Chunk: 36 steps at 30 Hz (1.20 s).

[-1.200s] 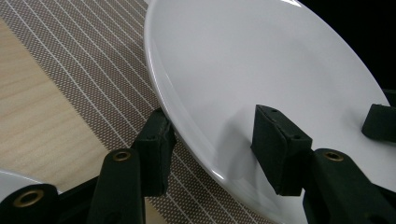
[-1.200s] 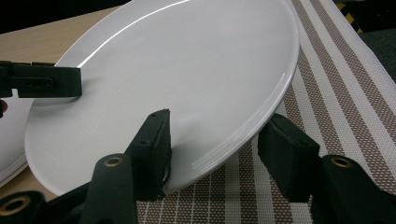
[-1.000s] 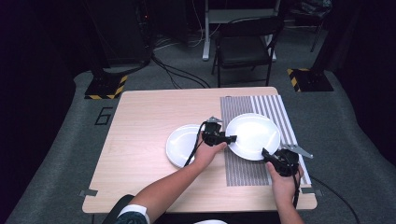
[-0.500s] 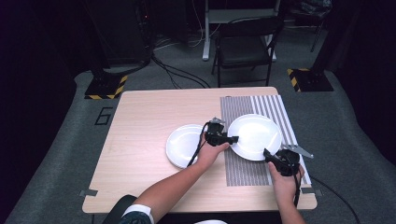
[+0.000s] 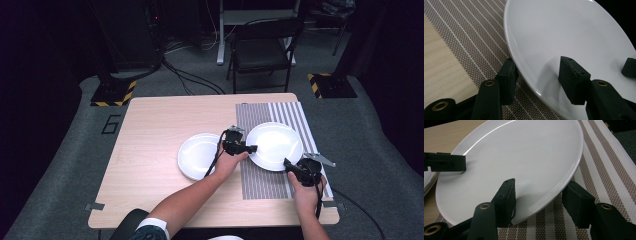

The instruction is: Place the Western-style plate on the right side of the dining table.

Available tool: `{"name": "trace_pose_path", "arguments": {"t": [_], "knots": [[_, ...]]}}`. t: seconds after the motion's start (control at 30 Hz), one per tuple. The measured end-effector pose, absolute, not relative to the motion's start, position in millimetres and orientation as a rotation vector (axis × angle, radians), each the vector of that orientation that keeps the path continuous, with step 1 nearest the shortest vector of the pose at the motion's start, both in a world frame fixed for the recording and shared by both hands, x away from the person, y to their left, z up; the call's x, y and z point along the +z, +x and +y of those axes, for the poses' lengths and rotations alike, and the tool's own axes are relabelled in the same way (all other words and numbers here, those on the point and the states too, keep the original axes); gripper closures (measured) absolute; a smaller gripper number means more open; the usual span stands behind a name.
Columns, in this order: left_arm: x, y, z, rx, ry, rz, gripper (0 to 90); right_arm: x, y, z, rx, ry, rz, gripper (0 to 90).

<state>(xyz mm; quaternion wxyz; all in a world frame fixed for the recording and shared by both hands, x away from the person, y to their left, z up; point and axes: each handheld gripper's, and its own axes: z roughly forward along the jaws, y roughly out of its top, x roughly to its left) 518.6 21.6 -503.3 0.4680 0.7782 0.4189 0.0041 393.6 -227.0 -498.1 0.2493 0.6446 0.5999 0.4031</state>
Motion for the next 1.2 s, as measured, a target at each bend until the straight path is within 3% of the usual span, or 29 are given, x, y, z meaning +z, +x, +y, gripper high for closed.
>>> {"name": "trace_pose_path", "arguments": {"t": [1.2], "knots": [[-518, 535, 6, 0.032, 1.966, 1.085, 51.5, -515, 420, -239, 1.039, 1.855, 1.614, 45.0]]}}
